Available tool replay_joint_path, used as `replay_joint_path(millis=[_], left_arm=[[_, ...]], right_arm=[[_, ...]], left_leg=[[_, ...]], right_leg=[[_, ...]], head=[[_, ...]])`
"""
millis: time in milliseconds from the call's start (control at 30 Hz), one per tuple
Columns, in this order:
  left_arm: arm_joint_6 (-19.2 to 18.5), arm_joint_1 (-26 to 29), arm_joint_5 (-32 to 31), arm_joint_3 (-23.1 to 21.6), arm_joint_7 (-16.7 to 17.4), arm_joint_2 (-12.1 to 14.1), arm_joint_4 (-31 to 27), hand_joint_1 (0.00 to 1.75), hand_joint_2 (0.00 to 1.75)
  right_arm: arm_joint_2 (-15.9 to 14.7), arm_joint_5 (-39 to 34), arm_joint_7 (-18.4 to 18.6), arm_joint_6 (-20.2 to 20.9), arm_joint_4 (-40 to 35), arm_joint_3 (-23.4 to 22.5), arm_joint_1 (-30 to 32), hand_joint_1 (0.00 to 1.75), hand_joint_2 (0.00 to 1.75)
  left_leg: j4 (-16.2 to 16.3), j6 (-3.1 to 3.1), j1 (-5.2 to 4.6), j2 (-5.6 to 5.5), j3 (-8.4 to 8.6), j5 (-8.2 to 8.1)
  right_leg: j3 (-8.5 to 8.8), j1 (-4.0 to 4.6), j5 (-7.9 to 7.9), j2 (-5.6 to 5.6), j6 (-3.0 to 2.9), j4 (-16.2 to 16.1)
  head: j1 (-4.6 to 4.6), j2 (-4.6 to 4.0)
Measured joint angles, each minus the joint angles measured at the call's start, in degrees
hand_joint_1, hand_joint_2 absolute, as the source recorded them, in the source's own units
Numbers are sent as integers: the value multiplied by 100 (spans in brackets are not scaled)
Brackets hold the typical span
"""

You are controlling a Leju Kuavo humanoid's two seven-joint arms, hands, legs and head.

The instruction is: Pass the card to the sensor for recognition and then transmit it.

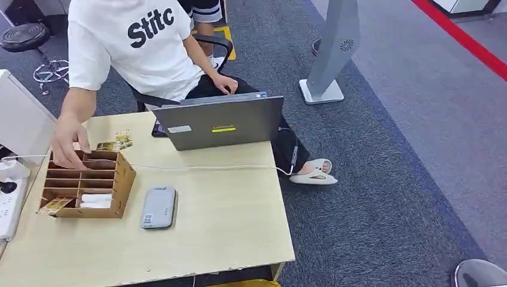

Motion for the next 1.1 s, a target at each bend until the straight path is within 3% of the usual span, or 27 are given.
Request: replay_joint_path(millis=[67, 167, 267, 300, 400, 467, 567, 667, 833, 933, 1067, 1100], left_arm=[[0, -15, 77, 164, 134, -57, 112, 0, 175], [-94, -408, 363, 635, 814, -98, 1025, 0, 175], [-190, -1247, 86, 1794, 996, -15, 2773, 0, 175], [-149, -1492, -45, 2342, 1150, 150, 3764, 0, 175], [-337, -2104, 272, 3420, 1700, 456, 5842, 0, 175], [-317, -2348, 396, 3922, 1830, 555, 6946, 0, 175], [-275, -2573, 301, 4280, 2012, 599, 7955, 0, 175], [-99, -2743, -922, 4443, 3244, 623, 8709, 0, 175], [-96, -2917, -2605, 4319, 4225, 575, 9579, 0, 175], [-179, -2934, -3600, 3900, 4143, 505, 9874, 0, 175], [-295, -2908, -4777, 3026, 3989, 487, 10118, 0, 175], [-293, -2902, -4809, 2849, 3943, 485, 10137, 0, 175]], right_arm=[[4, -2, -31, -26, 0, 0, 1, 0, 175], [17, 4, -118, -142, 2, 0, 0, 0, 175], [31, 97, -118, -184, 2, 11, -2, 0, 175], [31, 148, -116, -181, 2, 13, 0, 0, 175], [31, 290, -172, -282, 2, 68, 3, 0, 175], [28, 361, -208, -310, 0, 136, -4, 0, 175], [22, 376, -227, -330, 0, 171, -3, 0, 175], [13, 400, -349, -376, 0, 203, -4, 0, 175], [-18, 433, -409, -426, 0, 238, -4, 0, 175], [-41, 485, -341, -571, 0, 275, -2, 0, 175], [-63, 376, -358, -934, -11, 273, 0, 0, 175], [-74, 413, -339, -1012, -13, 273, 0, 0, 175]], left_leg=[[0, 1, -4, 0, 0, 0], [-1, 5, -15, -7, 1, 2], [-5, 5, -12, -4, 8, 3], [-5, 5, -10, 3, 12, 3], [-4, 6, -12, -4, 12, 5], [-3, 9, -13, -4, 12, 7], [4, 13, -13, -28, 0, 9], [7, 16, -22, -29, 2, 7], [9, 18, -20, -27, 4, 10], [10, 18, -19, -27, 3, 10], [10, 17, -17, -26, 3, 11], [10, 17, -17, -27, 4, 11]], right_leg=[[2, -1, 0, 0, 0, 0], [3, -10, 0, -9, 1, 0], [9, -11, 0, -6, 1, 1], [9, -10, 0, 3, 1, 1], [10, -11, 0, -5, 1, 1], [11, -10, 0, -8, 1, 1], [14, -10, 2, -30, 5, -5], [13, -19, 5, -30, 10, -7], [12, -19, 12, -30, 20, -7], [11, -19, 12, -29, 21, -7], [11, -19, 13, -27, 21, -7], [11, -18, 12, -27, 21, -6]], head=[[4, 0], [4, 0], [11, 0], [2, 0], [-9, 0], [-15, 0], [13, 0], [29, 0], [22, 0], [20, 0], [20, 0], [20, 0]])
